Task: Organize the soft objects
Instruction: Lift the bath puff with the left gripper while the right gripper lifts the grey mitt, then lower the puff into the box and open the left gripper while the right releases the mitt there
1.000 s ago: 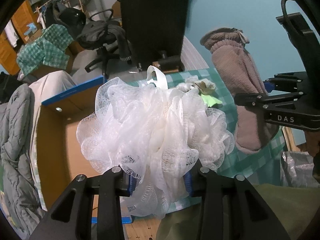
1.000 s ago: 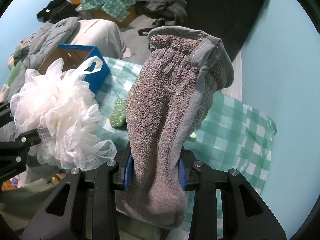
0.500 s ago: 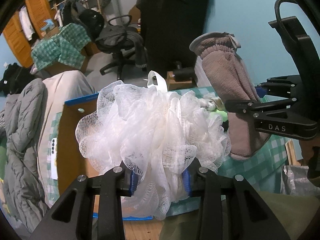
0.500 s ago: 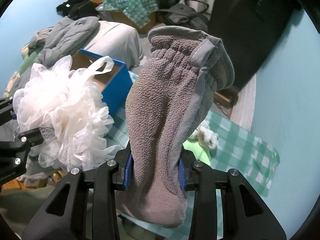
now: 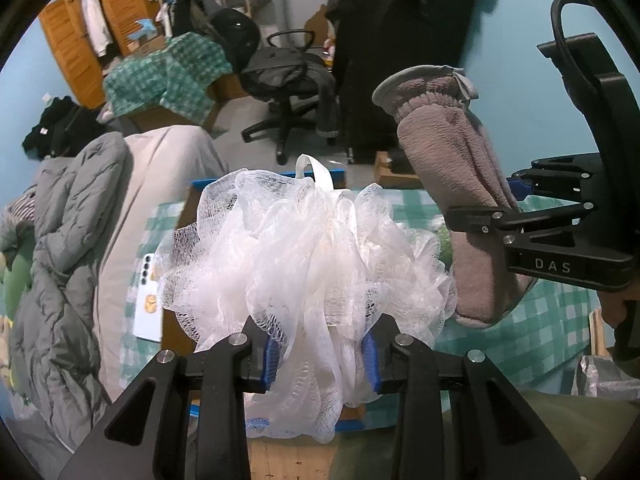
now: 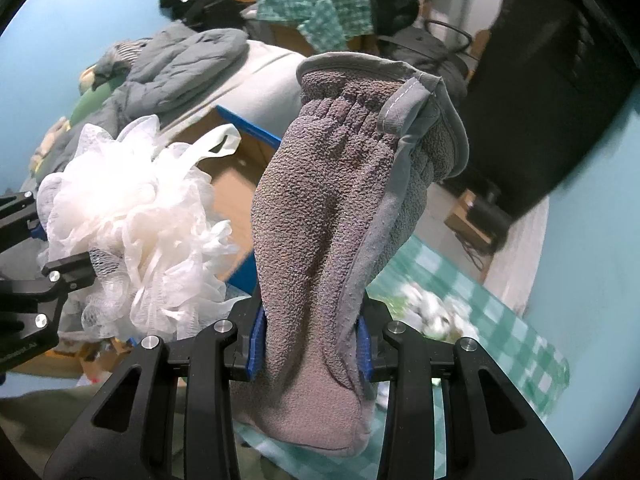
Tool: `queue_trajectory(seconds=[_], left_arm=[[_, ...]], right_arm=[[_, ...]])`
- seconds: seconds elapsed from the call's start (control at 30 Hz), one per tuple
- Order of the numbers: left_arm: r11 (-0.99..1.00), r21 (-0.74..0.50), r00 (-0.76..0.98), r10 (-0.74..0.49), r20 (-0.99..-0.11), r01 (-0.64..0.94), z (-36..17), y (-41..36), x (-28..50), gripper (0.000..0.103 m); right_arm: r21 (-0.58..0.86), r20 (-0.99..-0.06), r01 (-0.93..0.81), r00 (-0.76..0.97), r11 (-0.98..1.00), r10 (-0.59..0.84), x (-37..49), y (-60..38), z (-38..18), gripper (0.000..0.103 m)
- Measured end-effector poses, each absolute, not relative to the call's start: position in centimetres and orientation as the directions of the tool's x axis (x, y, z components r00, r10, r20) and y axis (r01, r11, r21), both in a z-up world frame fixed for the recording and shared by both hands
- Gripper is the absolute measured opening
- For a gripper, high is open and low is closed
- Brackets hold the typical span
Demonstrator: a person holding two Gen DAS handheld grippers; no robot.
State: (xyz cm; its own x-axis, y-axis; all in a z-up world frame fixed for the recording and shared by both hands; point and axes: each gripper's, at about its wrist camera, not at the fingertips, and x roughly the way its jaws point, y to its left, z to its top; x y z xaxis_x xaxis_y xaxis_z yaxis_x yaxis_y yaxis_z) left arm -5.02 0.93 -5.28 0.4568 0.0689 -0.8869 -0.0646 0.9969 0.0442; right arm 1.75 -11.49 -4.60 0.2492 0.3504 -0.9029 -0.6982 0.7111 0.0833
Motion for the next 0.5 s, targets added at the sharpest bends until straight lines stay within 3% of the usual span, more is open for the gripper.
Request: queue_trajectory(seconds=[0.5], left_arm=[[0.985,0.063,0.424,0.127,-0.897,-0.161,-6.8,5.8,-6.1,0.033]], right_arm=[[0.114,-0.909,-0.774,0.172,0.622,0.379,2.3,-5.6,-6.3,0.035]])
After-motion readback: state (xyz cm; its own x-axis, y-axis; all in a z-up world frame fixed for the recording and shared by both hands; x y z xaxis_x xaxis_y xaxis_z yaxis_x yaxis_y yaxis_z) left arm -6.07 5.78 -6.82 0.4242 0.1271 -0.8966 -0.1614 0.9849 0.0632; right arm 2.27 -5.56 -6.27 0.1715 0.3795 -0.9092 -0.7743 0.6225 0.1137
